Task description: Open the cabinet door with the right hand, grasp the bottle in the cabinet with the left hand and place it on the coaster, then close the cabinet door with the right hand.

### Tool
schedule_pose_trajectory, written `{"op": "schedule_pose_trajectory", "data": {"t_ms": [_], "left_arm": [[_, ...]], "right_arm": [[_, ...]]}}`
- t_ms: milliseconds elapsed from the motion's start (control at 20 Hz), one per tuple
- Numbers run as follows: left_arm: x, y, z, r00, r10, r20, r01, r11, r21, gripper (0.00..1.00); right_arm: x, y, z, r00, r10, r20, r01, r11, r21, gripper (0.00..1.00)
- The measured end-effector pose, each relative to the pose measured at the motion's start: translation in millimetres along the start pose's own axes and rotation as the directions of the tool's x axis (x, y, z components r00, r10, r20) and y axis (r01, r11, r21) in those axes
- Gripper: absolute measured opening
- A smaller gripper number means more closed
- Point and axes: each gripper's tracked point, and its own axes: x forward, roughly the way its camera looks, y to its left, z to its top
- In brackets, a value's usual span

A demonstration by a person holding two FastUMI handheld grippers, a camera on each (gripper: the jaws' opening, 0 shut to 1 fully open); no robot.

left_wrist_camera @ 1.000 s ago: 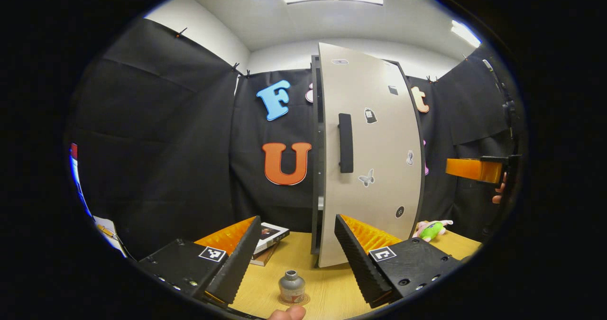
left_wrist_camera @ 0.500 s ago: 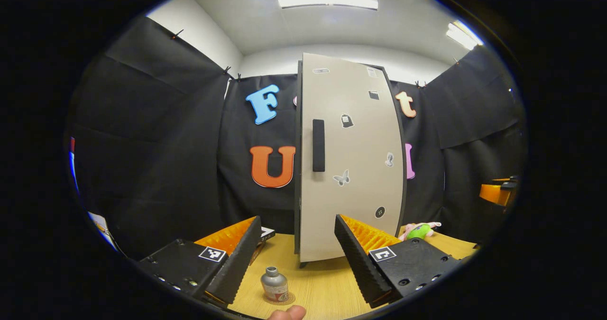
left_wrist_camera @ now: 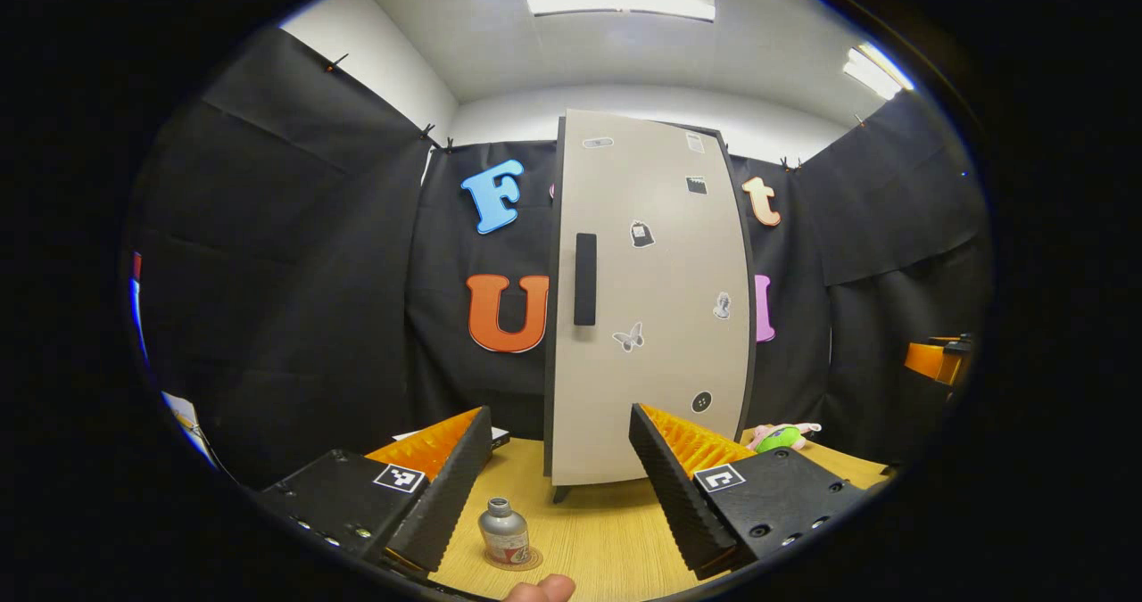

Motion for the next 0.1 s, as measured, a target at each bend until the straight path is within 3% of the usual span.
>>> {"op": "schedule_pose_trajectory", "data": {"t_ms": [100], "left_arm": [[0.6,0.1,-3.1,1.0,0.002,-0.003,-0.002,1.0,-0.002,0.94]], "right_arm": [[1.5,6.0,4.4,1.0,0.017,0.015,-0.017,1.0,-0.001,0.8]]}}
